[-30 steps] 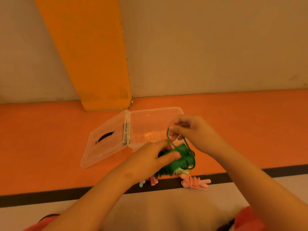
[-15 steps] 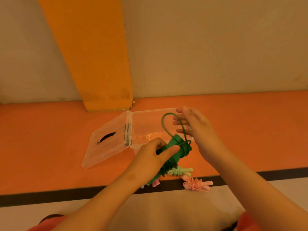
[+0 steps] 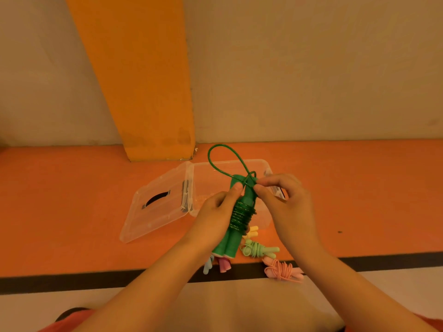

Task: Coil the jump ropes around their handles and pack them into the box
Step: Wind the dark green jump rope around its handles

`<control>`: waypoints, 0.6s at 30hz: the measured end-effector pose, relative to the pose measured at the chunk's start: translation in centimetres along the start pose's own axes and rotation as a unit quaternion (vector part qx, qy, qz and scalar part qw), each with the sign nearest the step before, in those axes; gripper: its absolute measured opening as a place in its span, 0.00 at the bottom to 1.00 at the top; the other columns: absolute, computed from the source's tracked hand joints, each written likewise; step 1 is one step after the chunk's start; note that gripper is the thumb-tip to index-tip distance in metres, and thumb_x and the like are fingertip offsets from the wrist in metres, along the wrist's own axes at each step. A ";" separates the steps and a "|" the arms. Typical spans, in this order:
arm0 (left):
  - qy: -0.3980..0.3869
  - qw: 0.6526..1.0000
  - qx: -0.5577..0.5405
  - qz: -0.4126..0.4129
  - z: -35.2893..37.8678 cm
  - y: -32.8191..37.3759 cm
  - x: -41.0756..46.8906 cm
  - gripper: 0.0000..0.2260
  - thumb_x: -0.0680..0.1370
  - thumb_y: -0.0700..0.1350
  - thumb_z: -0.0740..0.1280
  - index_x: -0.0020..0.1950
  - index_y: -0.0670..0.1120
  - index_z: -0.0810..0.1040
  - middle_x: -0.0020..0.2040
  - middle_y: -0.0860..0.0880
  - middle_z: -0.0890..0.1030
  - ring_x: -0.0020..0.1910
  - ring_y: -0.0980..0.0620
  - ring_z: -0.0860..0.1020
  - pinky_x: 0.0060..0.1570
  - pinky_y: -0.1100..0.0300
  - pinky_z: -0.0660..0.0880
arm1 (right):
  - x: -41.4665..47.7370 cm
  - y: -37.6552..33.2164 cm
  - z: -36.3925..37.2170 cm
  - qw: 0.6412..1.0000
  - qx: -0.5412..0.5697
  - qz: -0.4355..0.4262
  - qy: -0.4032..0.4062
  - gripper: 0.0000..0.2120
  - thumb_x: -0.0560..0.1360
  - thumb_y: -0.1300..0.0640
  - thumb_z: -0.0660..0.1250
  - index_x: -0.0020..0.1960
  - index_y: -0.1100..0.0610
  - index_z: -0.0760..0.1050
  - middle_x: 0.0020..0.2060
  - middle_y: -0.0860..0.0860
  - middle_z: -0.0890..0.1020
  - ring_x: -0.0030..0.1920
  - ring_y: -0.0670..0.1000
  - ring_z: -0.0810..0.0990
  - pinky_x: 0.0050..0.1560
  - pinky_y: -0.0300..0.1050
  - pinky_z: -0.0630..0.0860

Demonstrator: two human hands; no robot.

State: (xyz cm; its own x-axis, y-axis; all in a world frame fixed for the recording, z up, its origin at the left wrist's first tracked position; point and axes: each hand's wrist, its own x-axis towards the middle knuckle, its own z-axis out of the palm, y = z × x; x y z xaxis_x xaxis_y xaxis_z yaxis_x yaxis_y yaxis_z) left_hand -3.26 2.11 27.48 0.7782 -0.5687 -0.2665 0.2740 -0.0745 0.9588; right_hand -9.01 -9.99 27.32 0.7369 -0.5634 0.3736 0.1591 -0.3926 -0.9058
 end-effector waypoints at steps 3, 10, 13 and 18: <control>0.010 1.000 0.001 -0.001 -0.2 0.1 0.3 0.23 0.78 0.59 0.61 0.58 0.39 0.76 0.45 0.36 0.82 0.35 0.46 0.80 0.36 0.54 0.79 | 0.0 0.0 0.5 0.999 0.030 0.014 -0.037 0.11 0.71 0.68 0.71 0.46 0.53 0.80 0.43 0.51 0.79 0.45 0.40 0.77 0.44 0.29 0.74; -0.004 1.000 0.005 0.018 -0.3 -0.1 0.3 0.20 0.77 0.57 0.63 0.54 0.40 0.76 0.40 0.42 0.82 0.33 0.47 0.82 0.32 0.57 0.78 | 0.6 0.4 0.3 0.993 0.065 0.029 -0.094 0.11 0.73 0.69 0.69 0.44 0.53 0.81 0.43 0.50 0.81 0.45 0.42 0.79 0.46 0.33 0.75; 0.004 0.999 0.013 0.030 -0.4 -0.4 0.3 0.19 0.77 0.57 0.63 0.50 0.41 0.78 0.39 0.42 0.81 0.33 0.46 0.81 0.31 0.57 0.78 | 0.4 0.7 0.4 0.991 0.025 0.006 -0.131 0.13 0.73 0.69 0.68 0.43 0.51 0.80 0.42 0.47 0.79 0.46 0.44 0.79 0.50 0.37 0.76; 0.035 0.999 0.014 0.031 -0.6 -0.5 0.1 0.22 0.79 0.60 0.56 0.50 0.44 0.80 0.36 0.42 0.82 0.32 0.45 0.80 0.32 0.56 0.78 | -0.3 0.8 0.5 0.985 -0.018 -0.014 -0.169 0.14 0.74 0.69 0.67 0.44 0.49 0.80 0.44 0.48 0.80 0.48 0.45 0.79 0.53 0.39 0.76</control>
State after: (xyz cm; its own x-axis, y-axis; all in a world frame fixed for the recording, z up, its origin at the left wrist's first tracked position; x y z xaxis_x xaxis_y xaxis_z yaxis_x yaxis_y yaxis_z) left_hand -2.99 2.55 26.96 0.8308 -0.5150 -0.2109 0.2083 -0.0636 0.9760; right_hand -8.78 -9.73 26.36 0.9104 -0.2792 0.3053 0.1637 -0.4345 -0.8857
